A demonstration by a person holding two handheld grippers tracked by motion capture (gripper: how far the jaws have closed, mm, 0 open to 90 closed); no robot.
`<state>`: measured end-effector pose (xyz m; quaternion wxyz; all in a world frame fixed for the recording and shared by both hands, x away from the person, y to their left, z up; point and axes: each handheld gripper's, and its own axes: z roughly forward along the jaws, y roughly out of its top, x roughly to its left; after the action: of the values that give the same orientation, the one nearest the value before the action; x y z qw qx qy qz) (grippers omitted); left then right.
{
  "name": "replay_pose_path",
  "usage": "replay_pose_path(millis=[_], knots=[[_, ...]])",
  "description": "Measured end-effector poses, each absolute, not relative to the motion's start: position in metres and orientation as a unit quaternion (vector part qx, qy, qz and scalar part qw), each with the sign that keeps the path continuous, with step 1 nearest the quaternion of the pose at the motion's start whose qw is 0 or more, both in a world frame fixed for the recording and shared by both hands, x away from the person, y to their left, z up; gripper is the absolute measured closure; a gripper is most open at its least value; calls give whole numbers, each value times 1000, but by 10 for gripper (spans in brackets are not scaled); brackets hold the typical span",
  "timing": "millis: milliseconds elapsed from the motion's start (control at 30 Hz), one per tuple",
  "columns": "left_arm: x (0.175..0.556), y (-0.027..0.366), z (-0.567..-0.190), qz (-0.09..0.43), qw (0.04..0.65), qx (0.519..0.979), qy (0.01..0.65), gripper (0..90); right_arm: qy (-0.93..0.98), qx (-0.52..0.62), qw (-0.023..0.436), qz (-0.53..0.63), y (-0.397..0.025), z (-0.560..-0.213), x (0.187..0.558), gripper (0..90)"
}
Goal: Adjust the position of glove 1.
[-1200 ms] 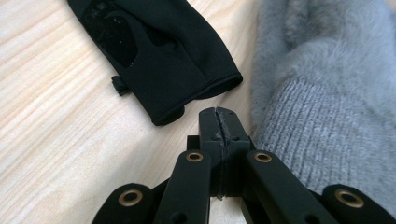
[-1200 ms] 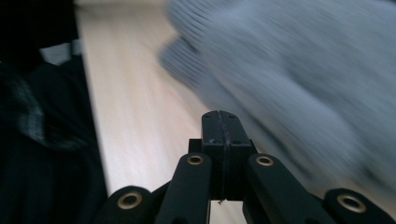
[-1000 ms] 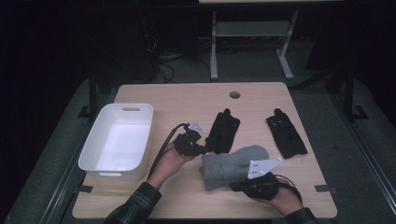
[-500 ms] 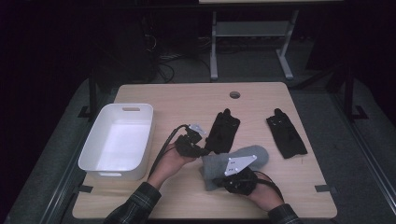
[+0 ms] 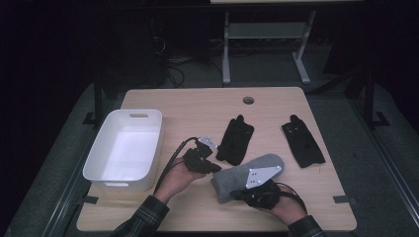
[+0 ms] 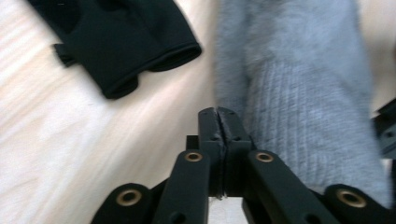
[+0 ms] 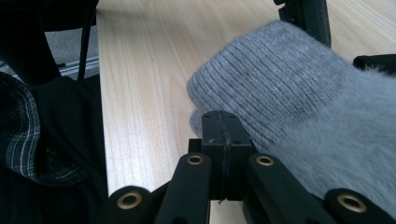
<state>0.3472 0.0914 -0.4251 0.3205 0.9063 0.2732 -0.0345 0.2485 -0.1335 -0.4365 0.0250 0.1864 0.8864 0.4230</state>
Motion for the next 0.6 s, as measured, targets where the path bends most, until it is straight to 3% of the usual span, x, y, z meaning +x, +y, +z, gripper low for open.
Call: replay_pose_path(millis=[167, 367, 600], knots=[[349, 94, -417, -25, 345, 895, 280, 779, 885, 186, 28, 425, -143, -434, 245, 820], [354, 85, -402, -21, 367, 894, 256, 568, 885, 211, 30, 413, -170, -435, 241, 746], [359, 59, -389, -32, 392, 892, 223, 387, 881, 248, 42, 400, -205, -440, 238, 687]])
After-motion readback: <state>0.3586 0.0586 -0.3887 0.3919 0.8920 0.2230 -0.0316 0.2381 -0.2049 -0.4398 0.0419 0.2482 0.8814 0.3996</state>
